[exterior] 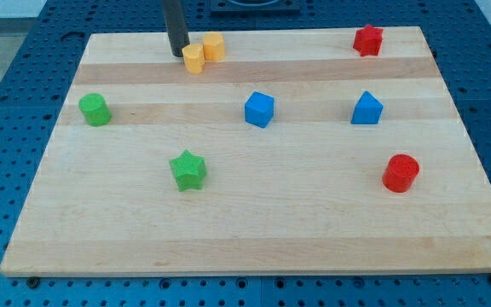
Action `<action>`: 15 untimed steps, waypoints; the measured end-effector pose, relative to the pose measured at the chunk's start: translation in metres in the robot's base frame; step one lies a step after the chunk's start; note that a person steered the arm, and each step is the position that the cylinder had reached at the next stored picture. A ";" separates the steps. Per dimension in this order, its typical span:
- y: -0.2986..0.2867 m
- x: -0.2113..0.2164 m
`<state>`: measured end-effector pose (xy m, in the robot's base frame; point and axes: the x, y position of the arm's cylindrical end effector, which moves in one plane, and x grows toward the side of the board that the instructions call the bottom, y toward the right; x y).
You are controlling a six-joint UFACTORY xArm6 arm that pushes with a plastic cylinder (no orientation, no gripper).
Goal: Point your arm to the center of the board
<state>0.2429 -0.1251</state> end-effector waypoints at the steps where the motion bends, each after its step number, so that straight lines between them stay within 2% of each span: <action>1: 0.000 0.016; 5: 0.000 0.057; 8: 0.003 0.073; 11: 0.034 0.092; 15: 0.076 0.094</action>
<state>0.3369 -0.0495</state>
